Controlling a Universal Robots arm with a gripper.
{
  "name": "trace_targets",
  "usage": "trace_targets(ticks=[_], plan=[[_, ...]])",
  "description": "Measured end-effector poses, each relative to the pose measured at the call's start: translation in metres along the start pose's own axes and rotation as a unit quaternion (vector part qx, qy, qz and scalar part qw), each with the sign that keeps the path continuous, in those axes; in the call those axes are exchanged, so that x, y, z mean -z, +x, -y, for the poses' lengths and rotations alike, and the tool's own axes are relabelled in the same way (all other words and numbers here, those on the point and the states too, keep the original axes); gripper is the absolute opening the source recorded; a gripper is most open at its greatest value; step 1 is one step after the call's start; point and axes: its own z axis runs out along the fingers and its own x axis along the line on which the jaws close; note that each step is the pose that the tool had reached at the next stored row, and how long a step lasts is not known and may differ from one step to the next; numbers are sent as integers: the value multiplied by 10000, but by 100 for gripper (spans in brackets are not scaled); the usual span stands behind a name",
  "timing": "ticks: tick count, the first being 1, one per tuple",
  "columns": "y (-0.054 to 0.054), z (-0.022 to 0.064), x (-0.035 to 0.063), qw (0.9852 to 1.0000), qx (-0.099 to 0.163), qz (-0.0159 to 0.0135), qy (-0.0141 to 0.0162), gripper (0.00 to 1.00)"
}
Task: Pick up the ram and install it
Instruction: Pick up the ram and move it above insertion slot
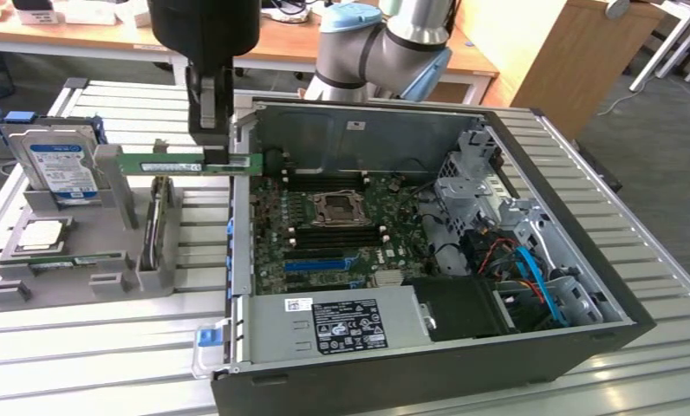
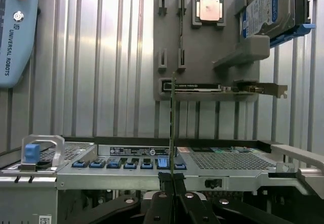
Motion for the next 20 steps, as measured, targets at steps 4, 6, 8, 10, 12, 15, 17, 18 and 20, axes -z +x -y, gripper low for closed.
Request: trace_targets(ticks=[4,6,8,10,12,15,17,18,20], plan=[[1,92,2,10000,0,-1,0,12],[2,137,2,10000,0,-1,0,12],[3,180,3,10000,0,-1,0,12],[3,223,4,10000,0,-1,0,12],[4,271,4,10000,0,0,0,12],[5,339,5,10000,0,0,0,12],[6,387,6,10000,0,0,0,12],[6,409,7,10000,0,-1,0,12],[7,452,7,10000,0,0,0,12]])
